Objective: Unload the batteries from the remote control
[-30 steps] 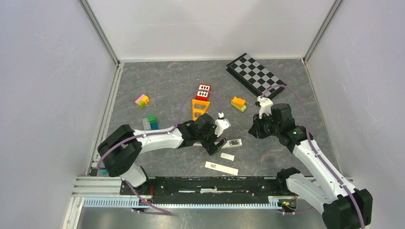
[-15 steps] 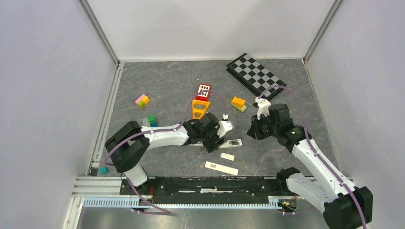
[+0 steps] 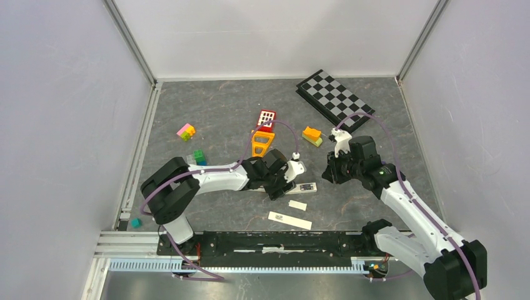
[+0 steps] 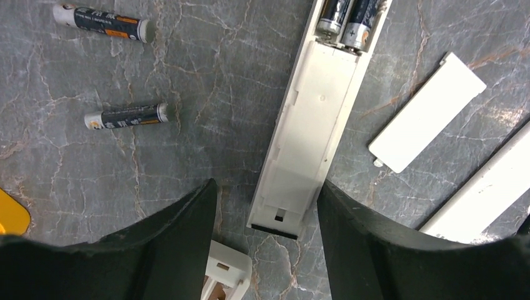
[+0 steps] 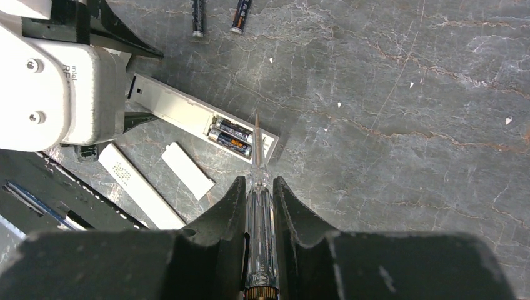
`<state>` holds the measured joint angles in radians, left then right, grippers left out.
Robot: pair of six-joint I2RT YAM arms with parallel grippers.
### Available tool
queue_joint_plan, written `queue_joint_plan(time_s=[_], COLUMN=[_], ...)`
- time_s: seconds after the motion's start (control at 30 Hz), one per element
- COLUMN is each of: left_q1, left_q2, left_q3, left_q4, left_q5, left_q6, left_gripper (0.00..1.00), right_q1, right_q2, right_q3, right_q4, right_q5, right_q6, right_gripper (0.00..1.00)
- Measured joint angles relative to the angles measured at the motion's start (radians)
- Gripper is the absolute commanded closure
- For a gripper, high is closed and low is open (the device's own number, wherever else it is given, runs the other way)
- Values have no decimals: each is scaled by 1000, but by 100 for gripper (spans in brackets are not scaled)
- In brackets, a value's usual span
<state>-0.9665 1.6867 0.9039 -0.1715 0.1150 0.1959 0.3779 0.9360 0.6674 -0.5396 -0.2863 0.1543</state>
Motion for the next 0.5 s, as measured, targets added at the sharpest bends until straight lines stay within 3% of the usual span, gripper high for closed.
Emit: queue_joint_plan(time_s=[0.2, 0.5], left_q1=[-11, -18], left_q2=[2, 1], left_q3=[0, -1], left_q4=[1, 2], left_q5=[-6, -21], left_q6=[8, 11], left_gripper=[59, 68], right_q1=[1, 5], right_q2=[2, -3], right_q3=[0, 0], right_q4=[0, 0], right_q5=[2, -1], right_q6=[2, 2], right_gripper=[100, 100])
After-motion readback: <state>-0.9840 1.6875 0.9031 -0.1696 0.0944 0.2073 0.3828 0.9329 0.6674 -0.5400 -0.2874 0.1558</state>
